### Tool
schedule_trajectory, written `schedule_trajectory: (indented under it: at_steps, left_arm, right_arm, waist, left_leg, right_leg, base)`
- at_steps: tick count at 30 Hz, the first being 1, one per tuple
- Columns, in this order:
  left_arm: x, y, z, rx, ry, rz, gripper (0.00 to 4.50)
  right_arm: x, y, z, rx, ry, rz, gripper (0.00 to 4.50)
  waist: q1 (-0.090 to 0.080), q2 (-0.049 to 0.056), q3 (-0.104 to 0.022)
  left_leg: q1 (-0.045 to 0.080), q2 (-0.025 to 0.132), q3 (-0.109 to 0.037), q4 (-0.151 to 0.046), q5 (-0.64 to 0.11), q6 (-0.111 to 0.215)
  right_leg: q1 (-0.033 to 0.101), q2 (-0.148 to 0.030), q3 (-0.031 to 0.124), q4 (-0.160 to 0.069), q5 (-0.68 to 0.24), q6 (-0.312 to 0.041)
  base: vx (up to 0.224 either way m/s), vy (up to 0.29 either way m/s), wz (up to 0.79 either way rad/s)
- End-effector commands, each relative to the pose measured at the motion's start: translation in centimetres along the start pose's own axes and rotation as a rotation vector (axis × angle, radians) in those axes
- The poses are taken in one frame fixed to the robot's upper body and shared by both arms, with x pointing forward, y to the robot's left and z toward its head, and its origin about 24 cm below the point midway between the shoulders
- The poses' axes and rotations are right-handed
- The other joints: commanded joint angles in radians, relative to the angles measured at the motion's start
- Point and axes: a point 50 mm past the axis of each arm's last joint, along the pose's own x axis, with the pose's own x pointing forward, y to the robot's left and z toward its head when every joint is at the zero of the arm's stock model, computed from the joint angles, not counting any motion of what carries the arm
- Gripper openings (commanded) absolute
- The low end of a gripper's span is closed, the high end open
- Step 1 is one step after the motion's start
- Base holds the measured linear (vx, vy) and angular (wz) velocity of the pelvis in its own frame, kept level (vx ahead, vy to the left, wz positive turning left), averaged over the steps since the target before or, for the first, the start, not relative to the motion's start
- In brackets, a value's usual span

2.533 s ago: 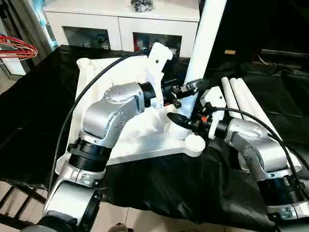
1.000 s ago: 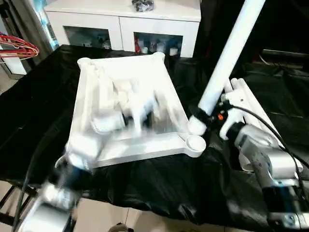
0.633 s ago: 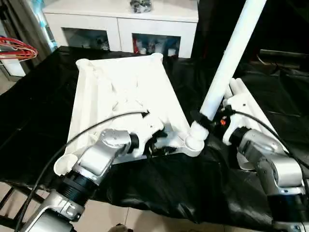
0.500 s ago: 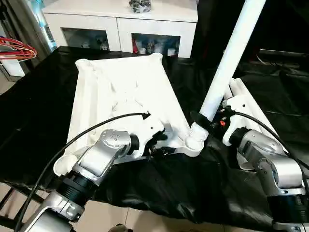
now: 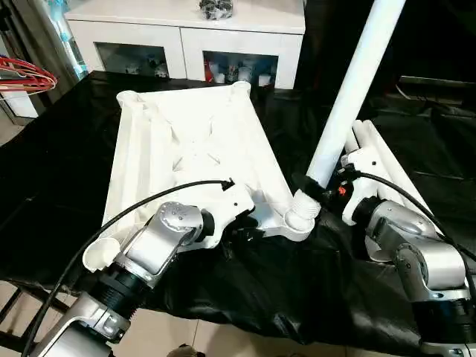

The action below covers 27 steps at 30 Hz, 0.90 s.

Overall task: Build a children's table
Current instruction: Insert table leg to table base

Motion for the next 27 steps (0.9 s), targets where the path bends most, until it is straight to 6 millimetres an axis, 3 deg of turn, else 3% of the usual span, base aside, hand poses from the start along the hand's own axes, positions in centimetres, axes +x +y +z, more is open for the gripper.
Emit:
schedule_trajectory:
  at_steps: [1, 9, 14, 21, 27]
  left_arm:
    - [0.0, 0.2, 0.3, 0.029, 0.007, 0.003, 0.73]
    - [0.0, 0.3, 0.1, 0.036, 0.018, -0.007, 0.16]
    - [-0.1, 0.5, -0.3, 0.031, 0.022, -0.013, 0.03]
    - [-0.1, 0.8, -0.1, 0.052, -0.033, -0.019, 0.0]
    - [-0.4, 0.6, 0.3, 0.083, -0.114, -0.085, 0.0]
  right_arm:
    - [-0.1, 0.3, 0.6, -0.023, -0.013, 0.021, 1.87]
    - [-0.1, 0.4, 0.5, -0.009, -0.009, 0.039, 1.87]
    - [-0.2, 0.8, 0.0, 0.0, 0.024, 0.122, 1.87]
    - [0.1, 0.3, -0.3, -0.008, 0.047, 0.13, 1.87]
    - [0.7, 0.2, -0.5, -0.007, 0.063, 0.146, 1.87]
  waist:
    - [-0.003, 0.004, -0.07]
    - [-0.006, 0.002, -0.07]
    - [-0.017, -0.001, -0.072]
    - [-0.024, -0.004, -0.066]
    - [-0.024, -0.009, -0.067]
  left_leg:
    - [0.013, 0.046, -0.018, -0.073, -0.204, 0.002]
    - [0.011, 0.046, -0.019, -0.074, -0.205, 0.003]
    - [0.006, 0.045, -0.018, -0.07, -0.181, 0.019]
    - [0.011, 0.044, -0.018, -0.072, -0.23, 0.017]
    - [0.011, 0.044, -0.017, -0.072, -0.225, 0.017]
  right_leg:
    - [0.05, -0.067, 0.049, -0.081, -0.255, -0.171]
    - [0.053, -0.067, 0.049, -0.081, -0.252, -0.172]
    - [0.058, -0.067, 0.048, -0.075, -0.196, -0.195]
    - [0.051, -0.068, 0.047, -0.093, -0.34, -0.164]
    - [0.05, -0.07, 0.048, -0.092, -0.361, -0.159]
  base:
    - [0.0, 0.0, 0.0]
    - [0.0, 0.0, 0.0]
    - [0.0, 0.0, 0.0]
    - [0.0, 0.0, 0.0]
    - [0.0, 0.0, 0.0]
